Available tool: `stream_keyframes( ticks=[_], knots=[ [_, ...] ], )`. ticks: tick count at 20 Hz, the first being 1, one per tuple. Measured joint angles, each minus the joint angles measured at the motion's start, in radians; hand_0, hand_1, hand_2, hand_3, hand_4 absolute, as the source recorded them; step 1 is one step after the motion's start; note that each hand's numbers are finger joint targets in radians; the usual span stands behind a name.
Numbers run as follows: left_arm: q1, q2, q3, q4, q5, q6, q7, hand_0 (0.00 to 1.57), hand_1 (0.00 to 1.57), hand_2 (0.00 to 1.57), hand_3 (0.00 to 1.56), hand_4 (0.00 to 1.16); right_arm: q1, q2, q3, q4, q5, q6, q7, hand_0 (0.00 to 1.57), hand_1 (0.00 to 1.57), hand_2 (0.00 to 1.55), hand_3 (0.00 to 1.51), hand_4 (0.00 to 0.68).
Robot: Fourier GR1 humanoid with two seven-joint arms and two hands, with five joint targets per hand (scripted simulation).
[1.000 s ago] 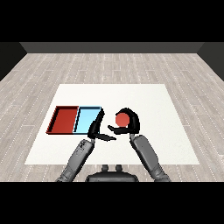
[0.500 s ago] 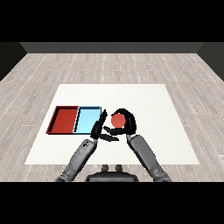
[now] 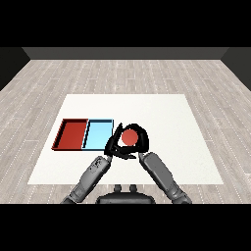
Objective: Pick the red can and put it in the red box
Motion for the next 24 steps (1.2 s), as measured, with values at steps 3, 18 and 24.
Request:
stream_keyframes(
  ticks=[3, 18, 24],
  knots=[
    [-0.035, 0.000, -0.013, 0.035, 0.036, 0.009, -0.007, 0.00, 0.00, 0.00, 0.00, 0.00, -0.024, 0.000, -0.003, 0.010, -0.015, 0.004, -0.005, 1.51, 1.51, 1.46, 1.42, 0.656],
    [-0.050, 0.008, -0.041, 0.073, 0.138, 0.172, -0.053, 1.57, 1.57, 1.56, 1.48, 1.12, -0.084, -0.005, 0.065, 0.073, -0.058, -0.063, -0.031, 1.50, 1.50, 1.45, 1.39, 0.652],
    [-0.052, 0.019, -0.050, 0.057, 0.123, 0.246, 0.003, 1.57, 1.57, 1.56, 1.48, 1.12, -0.090, -0.009, 0.077, 0.069, -0.068, -0.078, -0.033, 1.48, 1.48, 1.44, 1.39, 0.644]
  ],
)
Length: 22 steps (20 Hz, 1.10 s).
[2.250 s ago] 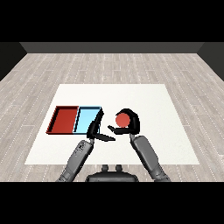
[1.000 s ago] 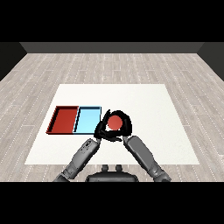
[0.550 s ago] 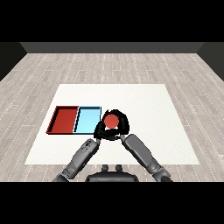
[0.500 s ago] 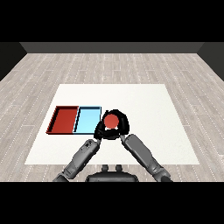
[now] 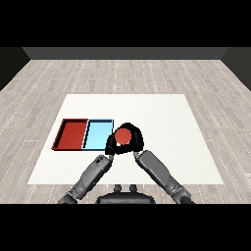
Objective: Pick the red can and put it in the red box
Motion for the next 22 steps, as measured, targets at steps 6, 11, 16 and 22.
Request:
stream_keyframes(
  ticks=[6, 11, 16, 22],
  knots=[
    [-0.032, 0.001, -0.017, 0.042, 0.032, 0.060, -0.075, 1.57, 1.57, 1.57, 1.49, 1.14, 0.012, -0.005, 0.000, -0.026, 0.004, 0.005, 0.012, 1.49, 1.49, 1.44, 1.38, 0.595],
    [-0.034, -0.003, -0.011, 0.066, 0.063, 0.062, -0.170, 1.57, 1.57, 1.57, 1.51, 1.15, 0.007, 0.000, 0.007, -0.018, 0.008, -0.003, 0.047, 0.00, 0.00, 0.00, 0.00, 0.000],
    [-0.021, -0.010, -0.012, 0.061, 0.070, 0.069, -0.207, 1.57, 1.57, 1.57, 1.51, 1.15, 0.011, 0.007, -0.004, -0.013, 0.061, 0.009, 0.111, 0.00, 0.00, 0.00, 0.00, 0.000],
    [-0.047, -0.009, -0.008, 0.053, 0.054, 0.102, -0.185, 1.57, 1.57, 1.57, 1.50, 1.13, 0.054, 0.002, -0.007, -0.044, 0.091, 0.029, 0.147, 0.00, 0.00, 0.00, 0.00, 0.000]
  ],
)
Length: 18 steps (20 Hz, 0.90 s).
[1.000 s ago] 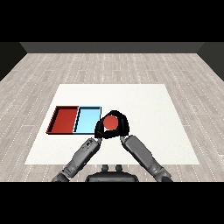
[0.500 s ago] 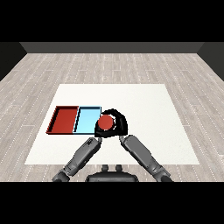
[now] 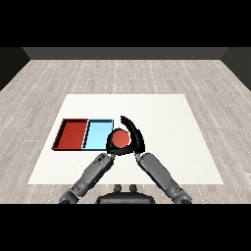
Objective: Pick the red can and put it in the red box
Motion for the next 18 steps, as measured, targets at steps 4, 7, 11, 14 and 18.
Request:
stream_keyframes(
  ticks=[4, 7, 11, 14, 18],
  knots=[
    [0.023, -0.003, -0.023, -0.018, -0.006, 0.030, -0.010, 1.57, 1.57, 1.57, 1.48, 1.13, 0.006, 0.004, -0.004, -0.010, 0.014, -0.012, 0.020, 0.00, 0.00, 0.00, 0.00, 0.000],
    [0.027, 0.002, -0.001, -0.035, -0.044, 0.022, 0.027, 1.57, 1.57, 1.57, 1.48, 1.13, 0.005, 0.007, -0.016, -0.007, 0.008, -0.007, 0.019, 0.00, 0.00, 0.00, 0.00, 0.000],
    [0.032, -0.004, 0.014, -0.046, -0.053, 0.016, 0.023, 1.57, 1.57, 1.57, 1.46, 1.13, 0.045, -0.008, -0.057, -0.049, -0.004, 0.041, 0.029, 0.00, 0.00, 0.00, 0.00, 0.000],
    [0.031, -0.001, 0.045, -0.035, -0.066, -0.001, 0.018, 1.57, 1.57, 1.56, 1.46, 1.13, 0.055, -0.002, -0.098, -0.063, -0.016, 0.076, 0.026, 0.00, 0.00, 0.00, 0.00, 0.000],
    [0.023, 0.001, 0.067, -0.051, -0.092, 0.003, 0.048, 1.57, 1.57, 1.57, 1.47, 1.13, 0.135, -0.042, -0.133, -0.161, -0.019, 0.116, 0.022, 0.00, 0.00, 0.00, 0.00, 0.000]
  ],
)
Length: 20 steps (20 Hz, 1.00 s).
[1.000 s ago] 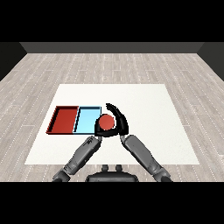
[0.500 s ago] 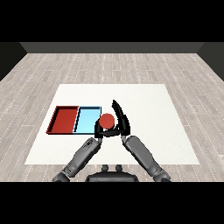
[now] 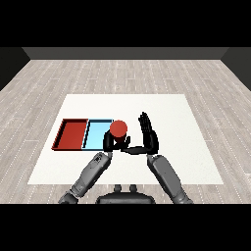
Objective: Pick the red can and put it in the red box
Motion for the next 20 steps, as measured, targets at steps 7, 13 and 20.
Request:
stream_keyframes(
  ticks=[7, 13, 20],
  knots=[
    [0.019, 0.103, 0.115, -0.045, 0.007, -0.061, 0.017, 1.57, 1.57, 1.57, 1.49, 1.12, 0.145, -0.093, -0.096, -0.170, -0.066, 0.080, 0.006, 0.00, 0.00, 0.00, 0.00, 0.000],
    [0.024, 0.237, 0.209, -0.083, -0.012, -0.072, 0.098, 1.57, 1.57, 1.57, 1.49, 1.11, 0.279, -0.163, -0.191, -0.220, -0.126, 0.154, -0.020, 0.00, 0.00, 0.00, 0.00, 0.000],
    [0.004, 0.420, 0.294, 0.030, -0.067, -0.103, 0.201, 1.57, 1.57, 1.55, 1.49, 1.11, 0.349, -0.167, -0.234, -0.181, -0.153, 0.193, -0.055, 0.00, 0.00, 0.00, 0.00, 0.000]
  ],
)
